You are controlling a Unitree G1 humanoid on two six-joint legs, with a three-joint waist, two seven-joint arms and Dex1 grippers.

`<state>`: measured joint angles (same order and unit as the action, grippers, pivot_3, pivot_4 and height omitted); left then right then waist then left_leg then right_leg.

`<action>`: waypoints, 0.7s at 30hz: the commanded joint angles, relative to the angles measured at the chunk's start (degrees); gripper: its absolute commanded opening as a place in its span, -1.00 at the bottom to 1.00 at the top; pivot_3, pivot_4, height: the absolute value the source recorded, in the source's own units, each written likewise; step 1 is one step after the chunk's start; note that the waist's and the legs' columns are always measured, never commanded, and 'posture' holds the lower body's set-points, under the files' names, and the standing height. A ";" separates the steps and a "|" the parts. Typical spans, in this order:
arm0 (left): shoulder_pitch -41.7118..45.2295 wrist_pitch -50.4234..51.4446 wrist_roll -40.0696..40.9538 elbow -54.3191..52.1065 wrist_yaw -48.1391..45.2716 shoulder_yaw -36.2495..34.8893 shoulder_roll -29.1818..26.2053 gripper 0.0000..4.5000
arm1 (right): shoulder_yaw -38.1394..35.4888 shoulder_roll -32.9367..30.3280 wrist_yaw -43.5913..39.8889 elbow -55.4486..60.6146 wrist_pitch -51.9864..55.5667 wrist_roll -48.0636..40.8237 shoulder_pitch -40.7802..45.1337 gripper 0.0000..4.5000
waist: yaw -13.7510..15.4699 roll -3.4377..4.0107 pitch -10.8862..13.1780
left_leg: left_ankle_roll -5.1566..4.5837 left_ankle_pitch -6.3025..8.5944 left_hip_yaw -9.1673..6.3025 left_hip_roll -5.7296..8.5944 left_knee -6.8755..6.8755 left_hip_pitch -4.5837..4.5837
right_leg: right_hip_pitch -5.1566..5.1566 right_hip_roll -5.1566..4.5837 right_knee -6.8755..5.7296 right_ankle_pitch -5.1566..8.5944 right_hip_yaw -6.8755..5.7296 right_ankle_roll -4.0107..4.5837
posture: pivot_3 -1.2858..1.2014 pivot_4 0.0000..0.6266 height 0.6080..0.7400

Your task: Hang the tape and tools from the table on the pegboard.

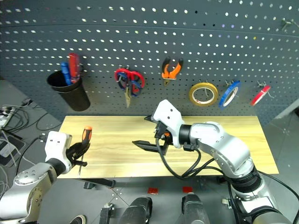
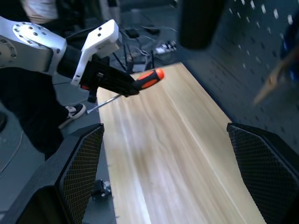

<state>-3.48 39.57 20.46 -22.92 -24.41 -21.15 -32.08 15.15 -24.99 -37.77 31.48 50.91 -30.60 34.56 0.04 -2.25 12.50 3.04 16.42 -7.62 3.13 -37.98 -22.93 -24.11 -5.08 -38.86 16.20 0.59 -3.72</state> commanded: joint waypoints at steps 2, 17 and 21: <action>11.35 2.41 7.52 -6.55 0.23 -8.02 -4.67 -0.75 | -3.91 -0.69 -2.83 0.71 -2.58 -2.22 2.04 1.00 | 0.92 -0.06 -1.34 | 0.05 -0.08 -0.04 0.12 0.00 0.04 | 0.05 0.05 0.00 -0.09 -0.07 0.06 | 0.10 -0.77 1.00; 47.24 -17.12 -0.42 25.76 1.68 -2.83 -14.29 -0.75 | -4.74 5.51 1.42 -6.84 -9.65 2.07 8.19 1.00 | -0.29 -0.40 -3.38 | 0.22 -0.23 0.02 0.13 0.02 0.13 | 0.00 0.30 0.01 -0.19 -0.07 0.18 | 0.08 -0.79 1.00; 51.13 -25.18 -4.25 32.78 1.52 1.68 -10.98 -0.75 | -3.37 7.37 1.56 -6.95 -9.22 2.33 10.08 1.00 | -0.28 -0.52 -3.53 | 0.22 -0.23 -0.04 0.19 -0.07 0.09 | 0.00 0.26 -0.03 -0.19 -0.10 0.19 | 0.07 -0.77 1.00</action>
<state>45.47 19.18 18.04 9.23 -22.95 -20.95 -43.29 11.78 -18.22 -36.30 23.36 42.45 -28.18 43.16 -0.25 -2.77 8.97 3.25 16.19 -7.67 3.32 -38.07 -22.87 -24.12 -4.83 -38.88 16.01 0.48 -3.53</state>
